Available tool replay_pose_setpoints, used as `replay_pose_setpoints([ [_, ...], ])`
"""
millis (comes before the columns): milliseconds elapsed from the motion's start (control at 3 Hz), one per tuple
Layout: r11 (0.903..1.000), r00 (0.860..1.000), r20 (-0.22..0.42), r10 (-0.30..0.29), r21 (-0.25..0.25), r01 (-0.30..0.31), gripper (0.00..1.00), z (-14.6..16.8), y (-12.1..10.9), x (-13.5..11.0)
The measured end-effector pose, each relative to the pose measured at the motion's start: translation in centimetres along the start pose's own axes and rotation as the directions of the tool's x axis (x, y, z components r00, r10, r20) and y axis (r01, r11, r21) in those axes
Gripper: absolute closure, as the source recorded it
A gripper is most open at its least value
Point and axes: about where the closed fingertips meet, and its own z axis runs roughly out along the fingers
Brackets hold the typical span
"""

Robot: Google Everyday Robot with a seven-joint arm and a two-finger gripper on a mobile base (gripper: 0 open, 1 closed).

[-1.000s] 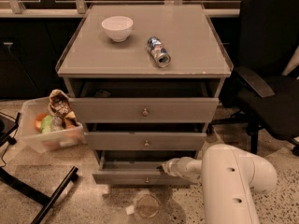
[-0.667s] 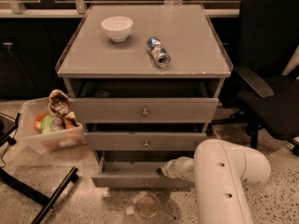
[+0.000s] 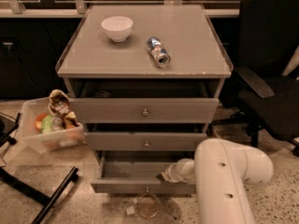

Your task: Open bottom drawer

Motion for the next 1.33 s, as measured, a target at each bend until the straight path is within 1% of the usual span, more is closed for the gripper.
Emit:
replay_pose_setpoints([
  [333,0.9978,0.998,-0.047,-0.034,-0.059,0.031,0.35,-1.0,1.1,1.9],
  [667,0.9978,0.998,-0.048,-0.034,-0.059,0.031,0.11,-0.9,1.1,1.8],
  [1000,0.9934,0.995,-0.086,-0.046,-0.108,0.036,0.0,-1.7,1.8,3.4],
  [1333,0.9934,0.995,-0.086,-0.046,-0.109,0.036,0.0,-1.7,1.9,3.4],
])
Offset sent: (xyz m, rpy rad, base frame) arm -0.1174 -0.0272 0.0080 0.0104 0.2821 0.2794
